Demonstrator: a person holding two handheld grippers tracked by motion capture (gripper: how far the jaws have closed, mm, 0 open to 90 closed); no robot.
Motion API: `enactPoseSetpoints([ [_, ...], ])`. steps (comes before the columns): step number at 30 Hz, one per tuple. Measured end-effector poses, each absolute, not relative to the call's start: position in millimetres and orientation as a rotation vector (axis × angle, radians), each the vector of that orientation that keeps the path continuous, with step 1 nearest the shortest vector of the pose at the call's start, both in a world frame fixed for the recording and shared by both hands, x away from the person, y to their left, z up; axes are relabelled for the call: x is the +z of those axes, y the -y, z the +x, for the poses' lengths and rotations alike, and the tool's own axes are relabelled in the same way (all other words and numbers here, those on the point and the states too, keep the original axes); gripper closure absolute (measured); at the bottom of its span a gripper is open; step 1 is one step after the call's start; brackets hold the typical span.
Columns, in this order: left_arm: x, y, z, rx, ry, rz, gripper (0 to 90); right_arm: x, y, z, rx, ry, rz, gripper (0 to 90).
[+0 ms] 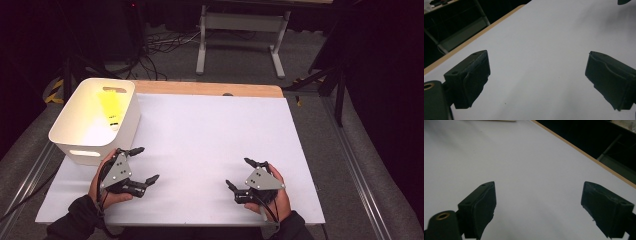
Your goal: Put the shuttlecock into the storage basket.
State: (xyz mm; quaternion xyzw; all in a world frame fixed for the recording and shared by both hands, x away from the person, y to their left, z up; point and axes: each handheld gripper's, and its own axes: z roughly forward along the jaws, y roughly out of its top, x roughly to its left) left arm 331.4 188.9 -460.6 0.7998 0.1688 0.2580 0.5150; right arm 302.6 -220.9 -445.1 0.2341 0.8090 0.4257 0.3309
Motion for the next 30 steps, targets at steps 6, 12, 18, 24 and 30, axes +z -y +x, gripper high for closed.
enactPoseSetpoints([
  [6,-471,-196,327,0.583,-0.432,1.92,6.6,-447,220,303,1.116,-2.121,0.612,13.7],
  [12,-478,-202,321,0.589,-0.458,1.924,6.6,-448,221,302,1.125,-2.117,0.611,13.4],
  [18,-480,-212,311,0.605,-0.474,1.908,6.8,-448,222,302,1.134,-2.112,0.604,12.5],
  [24,-481,-218,306,0.6,-0.488,1.886,6.2,-448,223,302,1.137,-2.107,0.599,10.9],
  [30,-479,-220,304,0.608,-0.484,1.891,6.1,-449,222,303,1.143,-2.107,0.597,8.6],
])
